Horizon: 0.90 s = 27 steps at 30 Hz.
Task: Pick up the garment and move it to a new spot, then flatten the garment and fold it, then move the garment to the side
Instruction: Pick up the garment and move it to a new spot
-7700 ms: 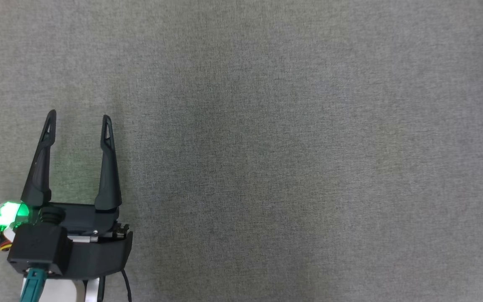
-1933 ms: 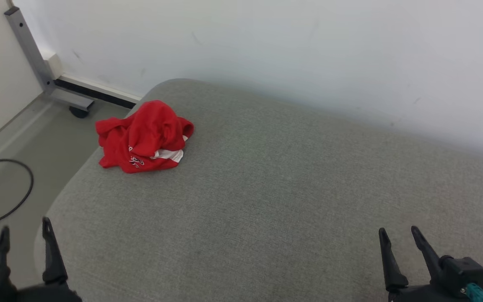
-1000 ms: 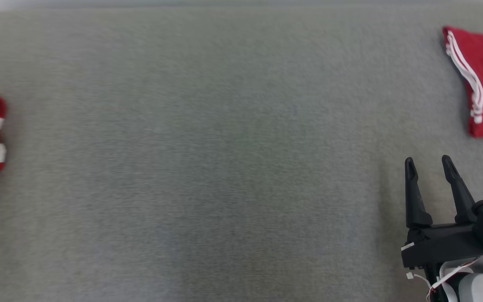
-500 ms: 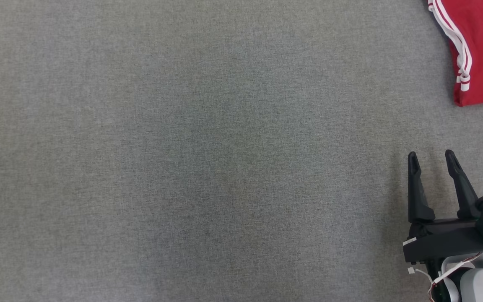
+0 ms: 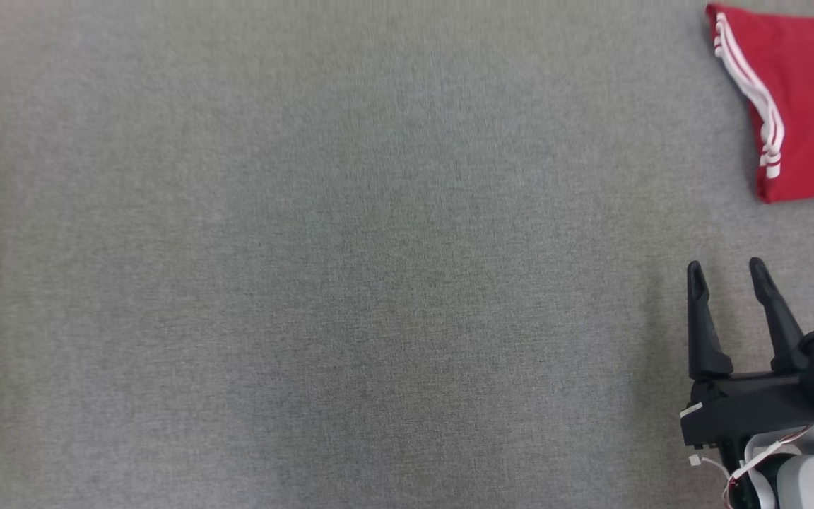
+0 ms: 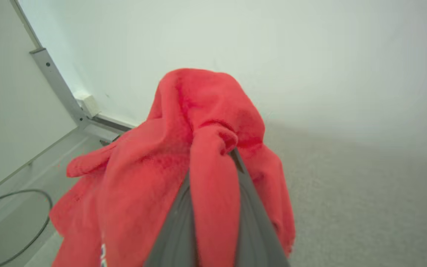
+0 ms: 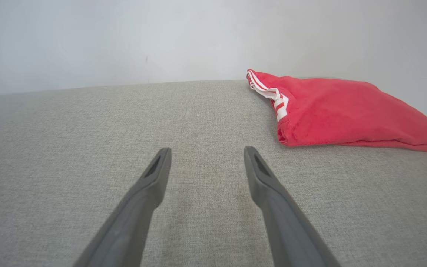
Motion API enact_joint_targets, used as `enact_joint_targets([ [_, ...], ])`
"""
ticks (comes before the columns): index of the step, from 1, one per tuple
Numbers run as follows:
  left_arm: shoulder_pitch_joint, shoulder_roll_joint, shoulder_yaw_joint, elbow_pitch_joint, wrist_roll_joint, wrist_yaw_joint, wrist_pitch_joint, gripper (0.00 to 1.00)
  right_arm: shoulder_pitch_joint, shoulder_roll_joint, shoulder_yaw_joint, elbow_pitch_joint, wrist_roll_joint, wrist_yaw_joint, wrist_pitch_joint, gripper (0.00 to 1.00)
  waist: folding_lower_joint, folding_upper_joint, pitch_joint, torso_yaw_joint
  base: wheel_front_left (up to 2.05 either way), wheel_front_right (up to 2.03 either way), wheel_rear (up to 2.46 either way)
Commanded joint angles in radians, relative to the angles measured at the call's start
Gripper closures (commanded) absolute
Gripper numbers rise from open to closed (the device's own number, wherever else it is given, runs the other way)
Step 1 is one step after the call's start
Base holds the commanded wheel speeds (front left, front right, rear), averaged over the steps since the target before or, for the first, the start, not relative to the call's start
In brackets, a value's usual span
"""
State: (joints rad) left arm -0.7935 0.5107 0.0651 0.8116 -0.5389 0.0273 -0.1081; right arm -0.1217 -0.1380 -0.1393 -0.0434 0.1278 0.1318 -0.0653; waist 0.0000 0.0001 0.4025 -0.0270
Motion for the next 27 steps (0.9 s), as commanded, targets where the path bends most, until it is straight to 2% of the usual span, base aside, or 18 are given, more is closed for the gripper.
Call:
enact_joint_targets([
  [1, -0.017, -0.001, -0.005, -0.016, 0.011, -0.008, -0.023, 1.0, 0.01, 0.005, 0.006, 0.006, 0.006, -0.002, -0.002, 0.0, 0.0, -0.0001, -0.042, 0.007, 0.0, 0.0, 0.0],
  [5, -0.063, -0.02, -0.032, -0.098, 0.032, -0.028, -0.086, 1.0, 0.016, 0.015, 0.02, 0.03, 0.015, -0.002, -0.009, 0.0, 0.0, -0.0001, -0.09, -0.001, 0.0, 0.0, 0.0],
  [9, -0.092, -0.03, -0.078, -0.207, 0.068, -0.035, -0.103, 1.0, 0.022, 0.031, 0.032, 0.056, 0.022, -0.002, -0.023, 0.0, 0.0, -0.0001, -0.13, -0.028, 0.0, 0.0, 0.0],
  [14, -0.126, -0.069, -0.146, -0.387, 0.099, -0.027, -0.057, 1.0, 0.026, 0.048, 0.038, 0.096, 0.032, -0.002, -0.043, 0.0, 0.0, -0.0001, -0.164, -0.079, 0.0, 0.0, 0.0],
  [19, -0.14, -0.134, -0.229, -0.54, 0.123, -0.009, 0.014, 1.0, 0.029, 0.062, 0.052, 0.136, 0.039, -0.002, -0.067, 0.0, 0.0, -0.0001, -0.182, -0.142, 0.0, 0.0, 0.0],
  [27, -0.076, -0.246, -0.36, -0.673, 0.146, 0.007, 0.071, 1.0, 0.037, 0.074, 0.056, 0.182, 0.039, -0.002, -0.092, 0.0, 0.0, -0.0001, -0.211, -0.226, 0.0, 0.0, 0.0],
])
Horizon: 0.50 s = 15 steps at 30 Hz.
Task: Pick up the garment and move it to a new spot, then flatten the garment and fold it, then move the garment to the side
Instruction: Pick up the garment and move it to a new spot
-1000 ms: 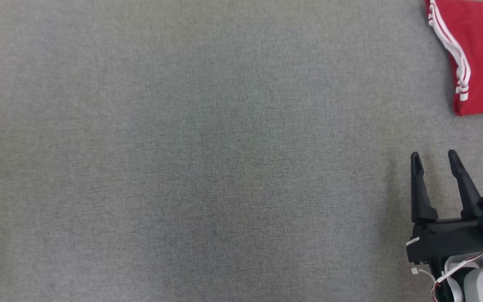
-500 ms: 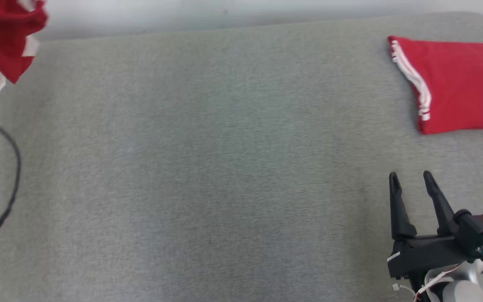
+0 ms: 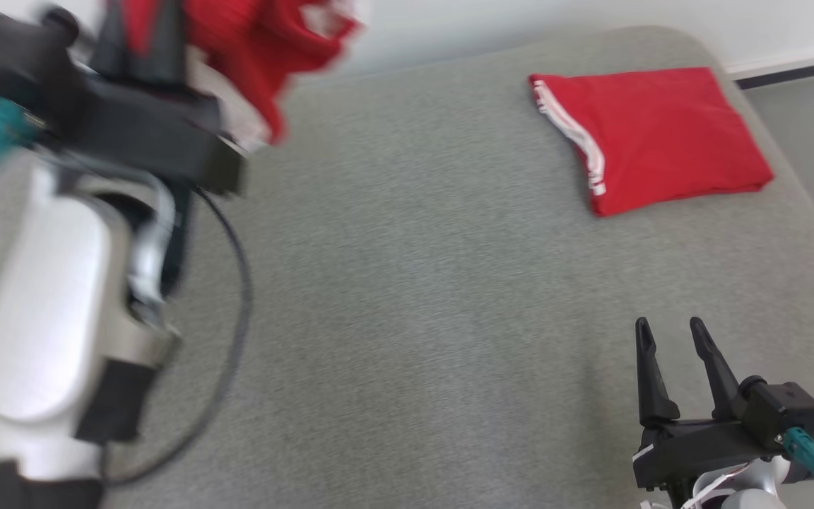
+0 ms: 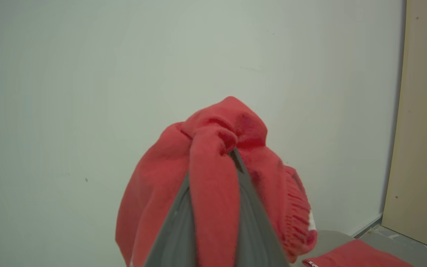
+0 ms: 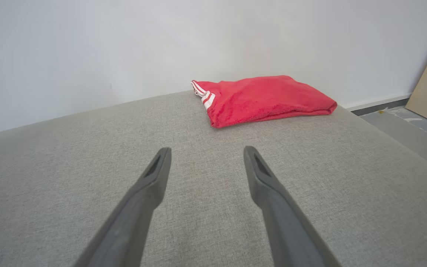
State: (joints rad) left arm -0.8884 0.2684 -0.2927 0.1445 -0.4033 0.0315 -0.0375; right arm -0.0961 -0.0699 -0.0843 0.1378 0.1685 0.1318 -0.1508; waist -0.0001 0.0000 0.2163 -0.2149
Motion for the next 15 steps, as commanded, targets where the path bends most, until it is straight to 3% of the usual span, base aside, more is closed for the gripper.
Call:
enact_joint_targets([
  [1, 0.037, -0.017, -0.014, -0.017, 0.007, 0.006, 0.002, 1.0, 0.012, 0.007, 0.003, 0.004, -0.002, -0.002, -0.008, 0.0, 0.0001, 0.0, -0.028, -0.045, 0.0, 0.0, 0.0],
  [8, 0.199, -0.074, -0.082, -0.059, -0.006, 0.033, -0.004, 1.0, 0.025, 0.008, 0.005, 0.012, -0.002, -0.002, -0.009, 0.0, 0.0001, 0.0, -0.04, -0.069, 0.0, 0.0, 0.0],
  [15, 0.371, -0.087, -0.102, 0.096, -0.055, 0.023, -0.039, 1.0, 0.017, 0.01, 0.018, 0.016, -0.002, -0.002, -0.003, 0.0, 0.0001, 0.0, -0.034, -0.076, 0.0, 0.0, 0.0],
])
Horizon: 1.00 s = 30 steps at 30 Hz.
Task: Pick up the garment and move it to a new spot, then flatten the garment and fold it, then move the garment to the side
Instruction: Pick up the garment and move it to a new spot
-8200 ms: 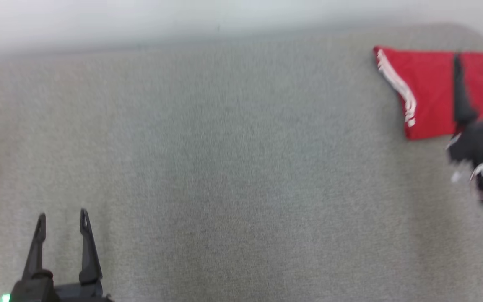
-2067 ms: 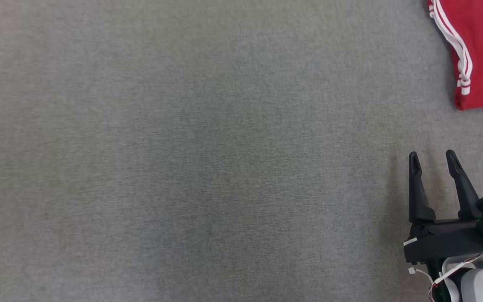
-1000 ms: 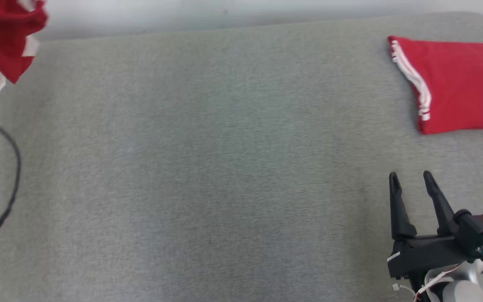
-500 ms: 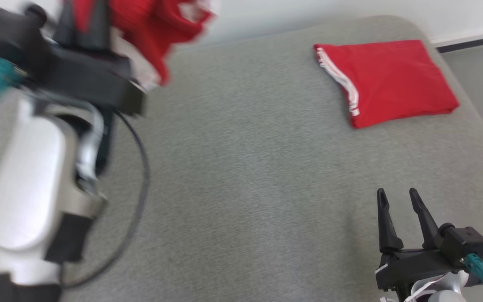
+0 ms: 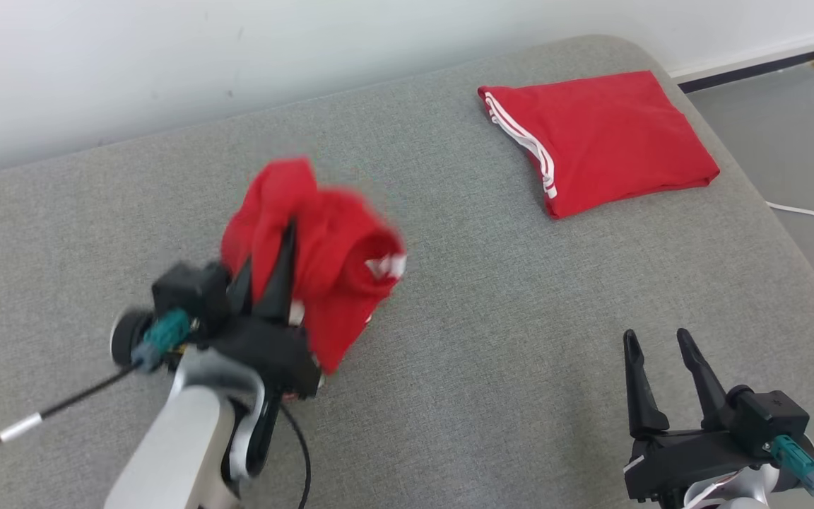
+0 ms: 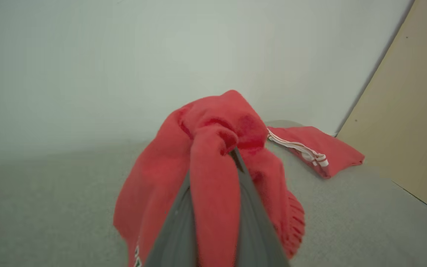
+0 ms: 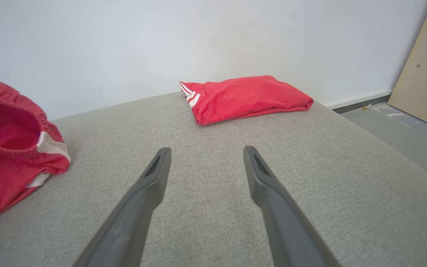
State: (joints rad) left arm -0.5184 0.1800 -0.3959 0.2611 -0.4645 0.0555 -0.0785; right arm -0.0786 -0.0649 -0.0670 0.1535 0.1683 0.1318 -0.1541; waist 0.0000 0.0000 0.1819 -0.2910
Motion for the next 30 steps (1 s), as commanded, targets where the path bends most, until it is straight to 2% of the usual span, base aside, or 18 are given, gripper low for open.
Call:
enact_joint_targets([
  [1, 0.011, -0.002, 0.003, 0.005, 0.002, -0.003, -0.016, 1.0, -0.001, 0.004, 0.001, 0.002, -0.002, -0.002, 0.001, 0.0, 0.0, 0.0, 0.0, 0.0, 0.0, 0.0, 0.0],
  [5, 0.057, -0.022, 0.005, 0.163, -0.037, -0.025, -0.057, 1.0, -0.004, 0.002, 0.007, 0.003, -0.005, -0.002, 0.008, 0.0, 0.0, 0.0, -0.006, 0.001, 0.0, 0.0, 0.0],
  [6, 0.058, -0.021, -0.006, 0.183, -0.023, -0.029, -0.067, 0.64, -0.004, 0.0, 0.006, 0.004, -0.005, -0.002, 0.008, 0.0, 0.0, 0.0, -0.009, 0.003, 0.0, 0.0, 0.0],
  [7, 0.055, -0.025, -0.011, 0.199, -0.016, -0.028, -0.081, 0.16, -0.003, -0.001, 0.006, 0.004, -0.005, -0.002, 0.008, 0.0, 0.0, 0.0, -0.013, 0.005, 0.0, 0.0, 0.0],
  [8, 0.053, -0.031, -0.012, 0.209, -0.016, -0.032, -0.095, 0.0, 0.0, -0.002, 0.004, 0.003, -0.005, -0.002, 0.01, 0.0, 0.0, 0.0, -0.018, 0.008, 0.0, 0.0, 0.0],
  [12, 0.027, -0.033, -0.013, 0.192, 0.002, -0.031, -0.143, 0.0, 0.019, -0.006, -0.01, 0.0, -0.009, -0.002, 0.012, 0.0, 0.0, 0.0, -0.051, 0.031, 0.0, 0.0, 0.0],
  [15, 0.022, -0.011, 0.01, 0.132, 0.017, -0.017, -0.165, 0.0, 0.028, -0.008, -0.016, -0.006, -0.011, -0.002, 0.017, 0.0, 0.0, 0.0, -0.079, 0.053, 0.0, 0.0, 0.0],
  [24, 0.156, 0.087, 0.148, -0.076, 0.053, 0.084, -0.186, 0.0, 0.056, -0.002, -0.021, -0.018, -0.008, -0.002, 0.025, 0.0, 0.0, 0.0, -0.147, 0.125, 0.0, 0.0, 0.0],
  [30, 0.293, 0.107, 0.265, -0.197, 0.08, 0.13, -0.186, 0.0, 0.066, 0.001, -0.024, -0.024, -0.011, -0.002, 0.03, 0.0, 0.0, 0.0, -0.168, 0.158, 0.0, 0.0, 0.0],
])
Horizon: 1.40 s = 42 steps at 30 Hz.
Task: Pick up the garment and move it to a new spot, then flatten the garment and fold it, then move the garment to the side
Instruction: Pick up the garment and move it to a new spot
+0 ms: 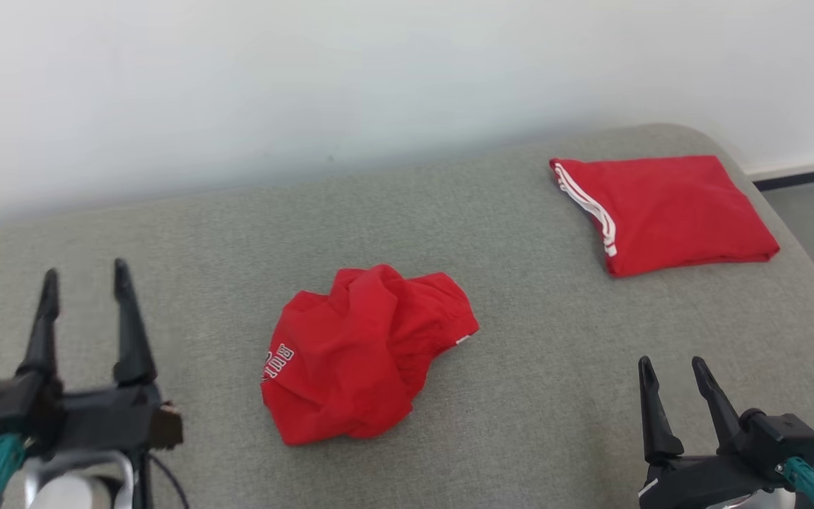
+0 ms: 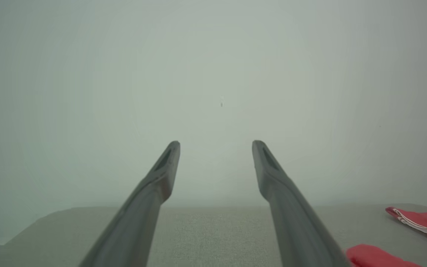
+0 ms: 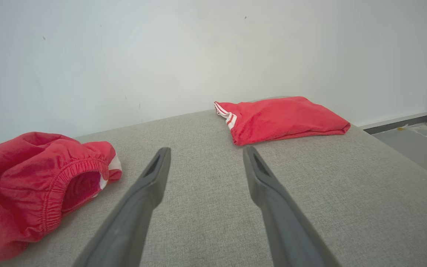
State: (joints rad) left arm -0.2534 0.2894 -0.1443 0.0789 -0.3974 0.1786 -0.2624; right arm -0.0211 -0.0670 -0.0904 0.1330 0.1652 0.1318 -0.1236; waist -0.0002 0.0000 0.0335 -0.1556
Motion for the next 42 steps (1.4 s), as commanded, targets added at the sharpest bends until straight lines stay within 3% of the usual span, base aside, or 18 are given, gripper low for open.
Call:
enact_joint_targets([
  [1, 0.052, -0.004, 0.027, -0.03, 0.021, 0.011, -0.003, 0.0, 0.009, 0.004, -0.002, -0.005, -0.009, -0.002, 0.002, 0.0, 0.0002, 0.0, -0.022, 0.027, 0.0, 0.0, 0.0],
  [13, 0.236, -0.046, 0.092, -0.133, 0.154, 0.011, -0.003, 0.0, 0.021, 0.004, -0.008, -0.016, -0.008, -0.002, 0.012, 0.0, 0.0002, 0.0, -0.028, 0.056, 0.0, 0.0, 0.0],
  [26, 0.32, -0.037, 0.104, -0.128, 0.168, -0.085, -0.003, 0.0, 0.037, 0.008, -0.013, -0.025, -0.016, -0.002, 0.025, 0.0, 0.0002, 0.0, -0.038, 0.081, 0.0, 0.0, 0.0],
  [34, 0.354, -0.054, 0.17, -0.117, 0.151, -0.101, -0.003, 0.0, 0.05, 0.01, -0.024, -0.033, -0.019, -0.002, 0.032, 0.0, 0.0002, 0.0, -0.051, 0.098, 0.0, 0.0, 0.0],
  [42, 0.376, -0.044, 0.166, -0.08, 0.165, -0.157, -0.003, 0.0, 0.056, 0.012, -0.026, -0.034, -0.021, -0.002, 0.041, 0.0, 0.0002, 0.0, -0.063, 0.109, 0.0, 0.0, 0.0],
])
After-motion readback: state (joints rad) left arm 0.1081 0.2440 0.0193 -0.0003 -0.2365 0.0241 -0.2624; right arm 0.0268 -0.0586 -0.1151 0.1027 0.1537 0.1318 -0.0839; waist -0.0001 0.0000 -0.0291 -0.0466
